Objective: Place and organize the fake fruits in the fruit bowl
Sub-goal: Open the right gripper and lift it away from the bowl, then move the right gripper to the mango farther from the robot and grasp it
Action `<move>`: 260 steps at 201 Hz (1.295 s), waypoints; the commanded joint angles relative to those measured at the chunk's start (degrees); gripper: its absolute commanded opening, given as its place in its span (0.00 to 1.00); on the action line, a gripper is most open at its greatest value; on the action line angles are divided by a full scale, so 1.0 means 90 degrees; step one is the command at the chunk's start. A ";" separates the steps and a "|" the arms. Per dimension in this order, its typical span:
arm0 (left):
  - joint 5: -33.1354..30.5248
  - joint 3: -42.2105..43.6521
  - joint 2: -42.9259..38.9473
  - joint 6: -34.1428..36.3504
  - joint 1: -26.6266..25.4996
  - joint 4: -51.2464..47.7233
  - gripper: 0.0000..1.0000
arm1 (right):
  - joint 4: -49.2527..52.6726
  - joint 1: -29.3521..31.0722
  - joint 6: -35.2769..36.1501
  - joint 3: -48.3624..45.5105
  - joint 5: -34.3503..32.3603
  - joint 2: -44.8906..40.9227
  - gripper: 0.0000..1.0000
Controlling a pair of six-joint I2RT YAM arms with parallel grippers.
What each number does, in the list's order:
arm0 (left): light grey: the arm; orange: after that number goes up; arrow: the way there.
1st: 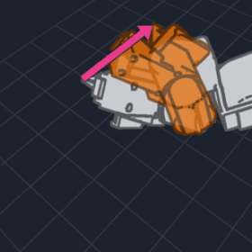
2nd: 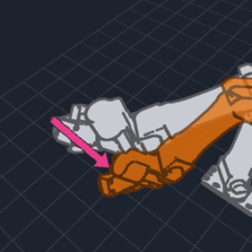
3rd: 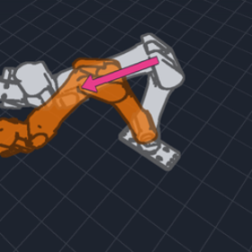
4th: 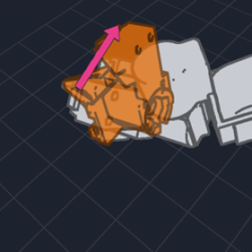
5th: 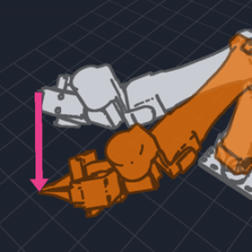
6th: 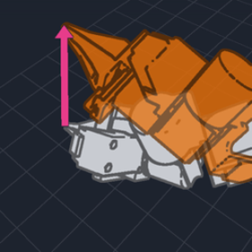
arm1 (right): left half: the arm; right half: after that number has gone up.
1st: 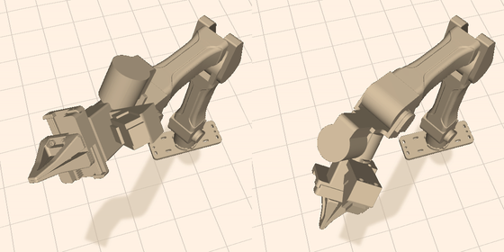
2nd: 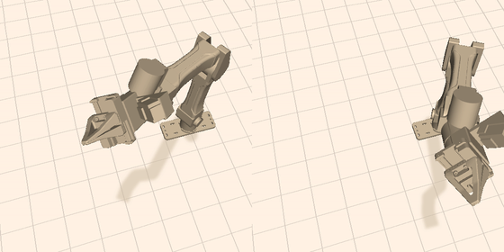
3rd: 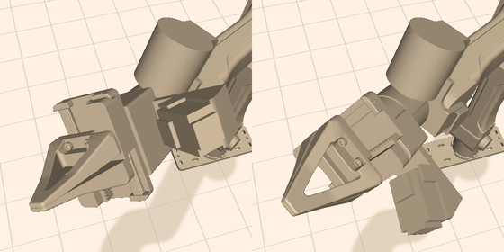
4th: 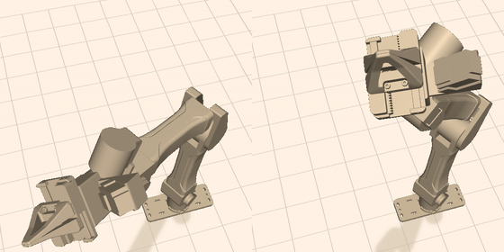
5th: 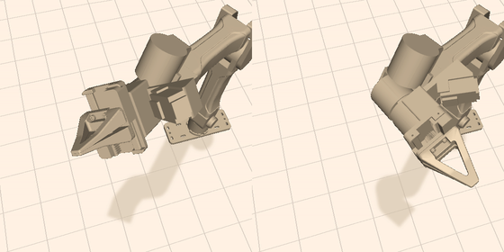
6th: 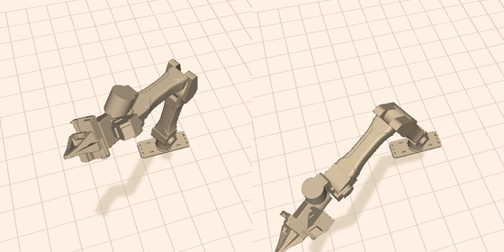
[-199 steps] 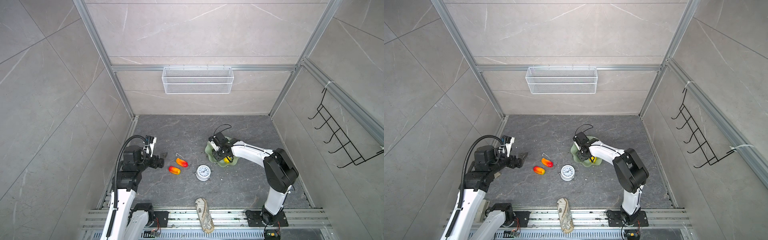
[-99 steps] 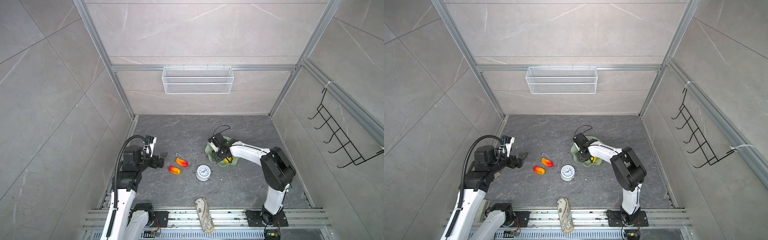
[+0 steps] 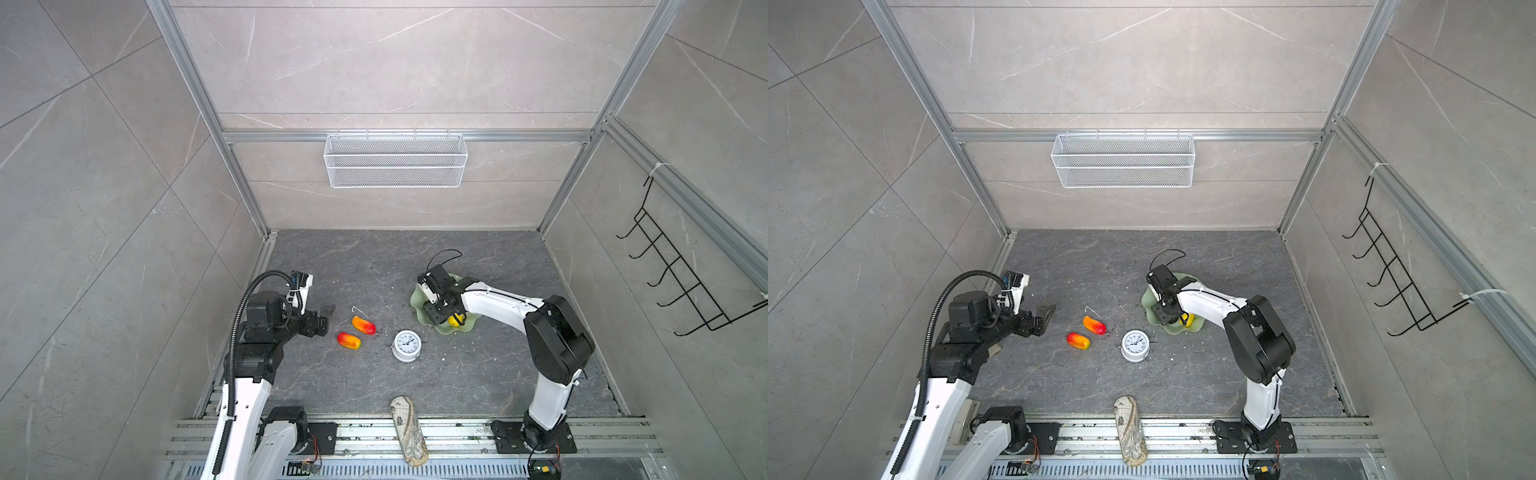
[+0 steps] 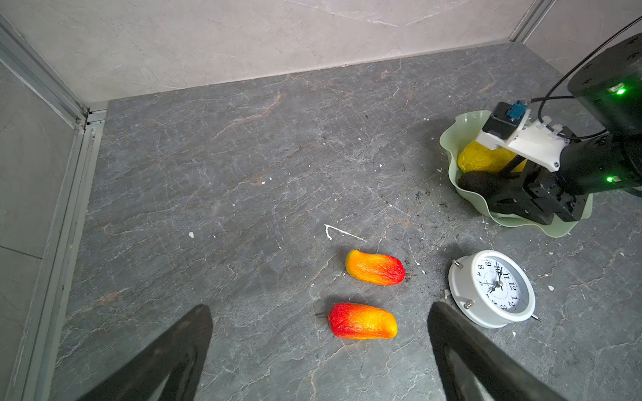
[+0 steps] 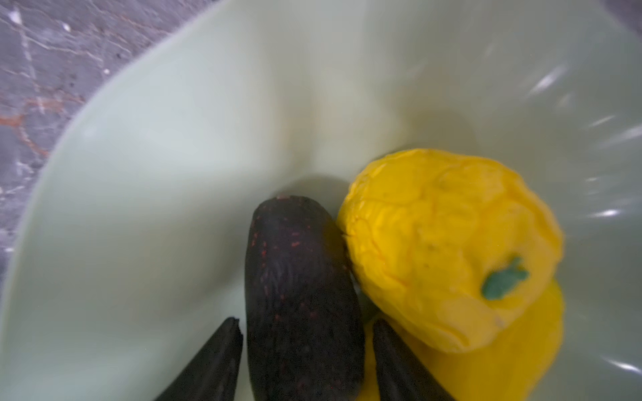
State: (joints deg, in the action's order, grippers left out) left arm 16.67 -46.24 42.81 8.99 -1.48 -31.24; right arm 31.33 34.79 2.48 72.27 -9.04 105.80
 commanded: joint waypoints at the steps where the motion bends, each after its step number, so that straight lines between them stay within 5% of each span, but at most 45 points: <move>1: 0.0104 -0.0009 -0.0039 0.0060 -0.0017 0.0169 1.00 | 0.0347 -0.0008 0.0125 0.0328 -0.0071 -0.0438 0.64; 47: 0.0057 -0.0009 -0.0034 0.0055 -0.0014 0.0154 1.00 | 0.0861 0.0063 0.0127 0.0905 0.0179 -0.0750 0.69; 73: 0.0053 -0.0020 -0.0029 0.0054 -0.0012 0.0159 1.00 | 0.0970 0.0402 -0.0014 0.1376 0.0481 -0.0691 0.99; 146: 0.0033 -0.0021 -0.0037 0.0055 -0.0017 0.0154 1.00 | 0.0552 0.1673 -0.0734 0.2387 0.0991 0.0709 1.00; 260: 0.0013 -0.0009 -0.0062 0.0058 -0.0016 0.0147 1.00 | 0.0298 0.1930 -0.1095 0.3956 0.1716 0.2668 0.98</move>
State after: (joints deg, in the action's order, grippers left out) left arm 16.60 -46.24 42.81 8.99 -1.52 -31.24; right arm 34.02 51.51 -5.89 105.34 4.58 127.35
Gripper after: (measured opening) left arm 0.999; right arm 0.985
